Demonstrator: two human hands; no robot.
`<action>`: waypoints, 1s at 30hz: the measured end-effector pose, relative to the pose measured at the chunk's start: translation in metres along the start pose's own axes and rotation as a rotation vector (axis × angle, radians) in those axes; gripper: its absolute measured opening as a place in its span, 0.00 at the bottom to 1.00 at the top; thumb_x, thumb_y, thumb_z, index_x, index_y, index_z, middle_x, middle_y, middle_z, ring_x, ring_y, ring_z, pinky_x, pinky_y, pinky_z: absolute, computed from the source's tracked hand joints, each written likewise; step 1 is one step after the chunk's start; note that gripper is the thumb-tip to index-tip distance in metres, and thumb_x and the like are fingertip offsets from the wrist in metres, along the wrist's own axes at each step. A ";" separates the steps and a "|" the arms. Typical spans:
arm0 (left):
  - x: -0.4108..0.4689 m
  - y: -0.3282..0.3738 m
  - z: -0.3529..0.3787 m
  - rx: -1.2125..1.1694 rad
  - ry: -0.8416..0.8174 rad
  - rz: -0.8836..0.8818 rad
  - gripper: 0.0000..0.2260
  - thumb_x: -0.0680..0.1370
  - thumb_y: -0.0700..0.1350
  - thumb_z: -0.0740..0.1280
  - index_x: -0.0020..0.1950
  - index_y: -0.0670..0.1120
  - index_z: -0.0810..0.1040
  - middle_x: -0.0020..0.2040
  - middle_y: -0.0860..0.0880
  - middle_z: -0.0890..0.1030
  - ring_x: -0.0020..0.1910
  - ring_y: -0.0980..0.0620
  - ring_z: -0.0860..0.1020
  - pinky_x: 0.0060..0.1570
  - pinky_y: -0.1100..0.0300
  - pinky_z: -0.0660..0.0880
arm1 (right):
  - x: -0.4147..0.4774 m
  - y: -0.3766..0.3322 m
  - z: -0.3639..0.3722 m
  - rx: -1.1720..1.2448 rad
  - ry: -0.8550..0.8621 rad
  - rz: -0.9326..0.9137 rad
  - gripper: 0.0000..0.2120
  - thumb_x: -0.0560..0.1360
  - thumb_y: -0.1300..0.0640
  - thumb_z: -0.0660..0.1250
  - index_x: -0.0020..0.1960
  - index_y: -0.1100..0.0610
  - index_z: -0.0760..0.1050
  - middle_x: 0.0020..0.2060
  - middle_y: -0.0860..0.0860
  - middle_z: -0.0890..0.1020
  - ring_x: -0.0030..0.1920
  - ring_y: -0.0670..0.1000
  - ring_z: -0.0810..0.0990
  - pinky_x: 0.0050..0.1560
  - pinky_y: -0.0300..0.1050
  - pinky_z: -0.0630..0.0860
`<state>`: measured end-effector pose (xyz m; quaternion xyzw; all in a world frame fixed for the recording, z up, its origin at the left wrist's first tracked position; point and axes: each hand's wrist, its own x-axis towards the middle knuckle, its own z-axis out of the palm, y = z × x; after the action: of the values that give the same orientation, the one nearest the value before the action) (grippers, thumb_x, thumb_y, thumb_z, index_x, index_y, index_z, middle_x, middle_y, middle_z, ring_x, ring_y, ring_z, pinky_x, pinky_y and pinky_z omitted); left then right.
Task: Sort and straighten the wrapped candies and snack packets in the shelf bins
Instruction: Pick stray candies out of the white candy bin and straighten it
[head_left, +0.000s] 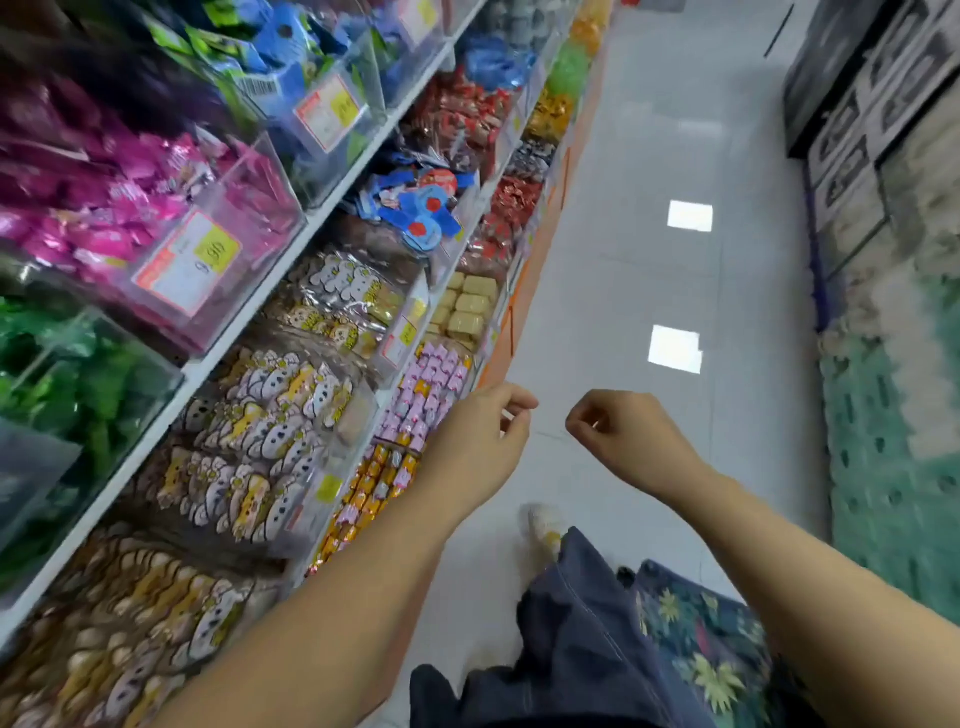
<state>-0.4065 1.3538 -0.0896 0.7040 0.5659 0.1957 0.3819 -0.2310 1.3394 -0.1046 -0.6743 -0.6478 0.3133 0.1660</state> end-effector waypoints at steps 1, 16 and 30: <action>0.012 -0.005 -0.004 0.000 0.021 -0.026 0.09 0.79 0.42 0.62 0.56 0.50 0.78 0.46 0.60 0.75 0.46 0.57 0.76 0.49 0.62 0.73 | 0.019 -0.002 -0.002 -0.009 -0.021 -0.023 0.07 0.74 0.57 0.63 0.39 0.48 0.75 0.35 0.39 0.78 0.37 0.42 0.77 0.41 0.43 0.75; 0.007 -0.073 -0.025 -0.137 0.555 -0.694 0.09 0.79 0.44 0.62 0.58 0.51 0.77 0.55 0.55 0.79 0.50 0.55 0.78 0.51 0.57 0.75 | 0.195 -0.114 0.052 -0.419 -0.635 -0.758 0.06 0.76 0.56 0.62 0.47 0.54 0.78 0.41 0.51 0.82 0.41 0.53 0.78 0.39 0.44 0.74; -0.033 -0.133 0.063 -0.132 0.834 -0.938 0.08 0.79 0.44 0.62 0.55 0.52 0.77 0.51 0.56 0.79 0.47 0.57 0.77 0.48 0.58 0.75 | 0.186 -0.061 0.159 -0.594 -0.878 -0.893 0.09 0.76 0.55 0.59 0.46 0.49 0.78 0.40 0.43 0.80 0.41 0.47 0.78 0.42 0.43 0.76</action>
<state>-0.4576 1.3118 -0.2255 0.2203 0.9025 0.3000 0.2168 -0.3862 1.4987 -0.2240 -0.1705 -0.9289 0.2682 -0.1902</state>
